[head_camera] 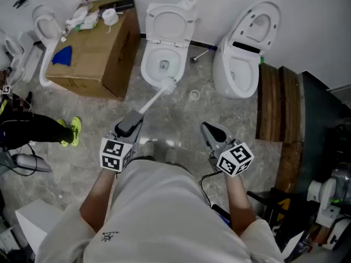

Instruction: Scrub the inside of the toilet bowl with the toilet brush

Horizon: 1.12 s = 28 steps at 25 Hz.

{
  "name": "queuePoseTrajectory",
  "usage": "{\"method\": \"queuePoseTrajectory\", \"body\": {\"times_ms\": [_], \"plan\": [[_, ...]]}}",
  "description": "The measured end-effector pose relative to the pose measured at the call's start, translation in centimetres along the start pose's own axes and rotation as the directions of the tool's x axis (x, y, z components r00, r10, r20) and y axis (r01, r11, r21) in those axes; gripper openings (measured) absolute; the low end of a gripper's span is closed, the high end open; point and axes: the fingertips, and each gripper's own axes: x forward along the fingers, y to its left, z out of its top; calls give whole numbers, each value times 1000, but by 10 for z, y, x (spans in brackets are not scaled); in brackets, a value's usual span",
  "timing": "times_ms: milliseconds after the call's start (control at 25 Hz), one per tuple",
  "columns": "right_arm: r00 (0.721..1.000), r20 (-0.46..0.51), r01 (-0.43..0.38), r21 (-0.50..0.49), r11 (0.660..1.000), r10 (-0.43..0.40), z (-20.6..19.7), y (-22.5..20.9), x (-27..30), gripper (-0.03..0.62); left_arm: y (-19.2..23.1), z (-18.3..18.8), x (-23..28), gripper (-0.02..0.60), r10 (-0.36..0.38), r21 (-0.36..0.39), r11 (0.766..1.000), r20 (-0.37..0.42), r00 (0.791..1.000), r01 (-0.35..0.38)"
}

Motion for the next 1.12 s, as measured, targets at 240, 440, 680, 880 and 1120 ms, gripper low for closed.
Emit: {"method": "queuePoseTrajectory", "body": {"times_ms": [240, 440, 680, 880, 1120], "plan": [[1000, -19, 1, -8, 1000, -2, -2, 15, 16, 0, 17, -4, -6, 152, -21, -5, 1000, 9, 1000, 21], [1000, -7, 10, 7, 1000, -10, -2, 25, 26, 0, 34, -12, -11, 152, -43, -20, 999, 10, 999, 43], [999, 7, 39, 38, 999, -39, 0, 31, 33, 0, 54, -9, -18, 152, -63, -42, 997, 34, 997, 64], [998, 13, 62, 62, 996, -63, 0, 37, 46, 0, 72, -6, -22, 153, -99, -40, 994, 57, 993, 102], [997, 8, 76, 39, 996, -77, 0, 52, 60, 0, 94, -14, -29, 153, -105, -60, 992, 64, 992, 109]]}}
